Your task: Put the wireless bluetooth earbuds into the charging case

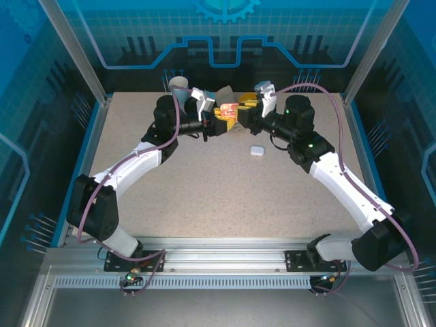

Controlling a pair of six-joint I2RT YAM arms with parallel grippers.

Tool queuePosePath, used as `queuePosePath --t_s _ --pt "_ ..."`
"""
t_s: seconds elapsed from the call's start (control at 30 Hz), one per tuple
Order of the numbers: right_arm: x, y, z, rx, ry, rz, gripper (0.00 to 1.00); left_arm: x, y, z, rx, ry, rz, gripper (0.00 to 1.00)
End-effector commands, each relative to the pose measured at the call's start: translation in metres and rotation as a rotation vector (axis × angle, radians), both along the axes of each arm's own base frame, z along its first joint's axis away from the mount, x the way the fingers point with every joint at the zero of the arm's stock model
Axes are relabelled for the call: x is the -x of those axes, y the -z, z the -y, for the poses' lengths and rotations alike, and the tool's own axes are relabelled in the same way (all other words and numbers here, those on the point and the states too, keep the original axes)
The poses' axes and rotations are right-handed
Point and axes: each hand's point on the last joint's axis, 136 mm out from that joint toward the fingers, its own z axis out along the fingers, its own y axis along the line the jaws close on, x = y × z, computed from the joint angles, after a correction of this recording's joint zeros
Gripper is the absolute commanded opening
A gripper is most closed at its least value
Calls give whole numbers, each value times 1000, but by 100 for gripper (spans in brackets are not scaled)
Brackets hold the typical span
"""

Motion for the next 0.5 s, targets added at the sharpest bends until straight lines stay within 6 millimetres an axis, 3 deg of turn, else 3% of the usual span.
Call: queuePosePath --t_s 0.0,0.47 --pt "10 1 0 30 -29 15 25 -5 -22 0 26 -16 68 0" --pt "24 3 -17 128 -65 69 26 -9 -19 1 30 -27 63 0"
